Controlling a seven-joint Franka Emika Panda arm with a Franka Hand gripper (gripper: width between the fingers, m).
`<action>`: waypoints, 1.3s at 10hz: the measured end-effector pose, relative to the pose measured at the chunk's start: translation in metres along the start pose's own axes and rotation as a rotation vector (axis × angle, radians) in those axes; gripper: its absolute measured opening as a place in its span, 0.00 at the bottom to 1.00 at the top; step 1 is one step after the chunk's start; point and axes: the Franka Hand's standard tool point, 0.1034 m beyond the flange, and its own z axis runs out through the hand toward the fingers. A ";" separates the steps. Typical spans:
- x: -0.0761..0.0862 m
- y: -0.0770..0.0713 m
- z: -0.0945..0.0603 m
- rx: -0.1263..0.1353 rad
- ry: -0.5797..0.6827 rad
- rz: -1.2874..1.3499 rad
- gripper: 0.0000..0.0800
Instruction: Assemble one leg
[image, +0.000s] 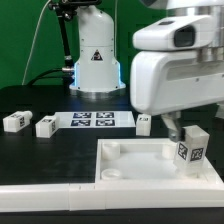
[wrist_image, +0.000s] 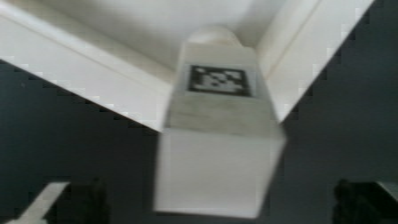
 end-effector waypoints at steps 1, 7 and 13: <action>-0.003 -0.001 0.002 0.002 -0.002 0.002 0.48; -0.003 0.001 0.003 0.002 -0.002 0.034 0.36; -0.006 0.013 0.003 0.035 0.011 0.530 0.37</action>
Offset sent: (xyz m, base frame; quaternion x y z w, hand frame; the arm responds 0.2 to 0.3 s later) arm 0.0000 0.0000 0.0000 0.0000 0.0000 0.0000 1.0000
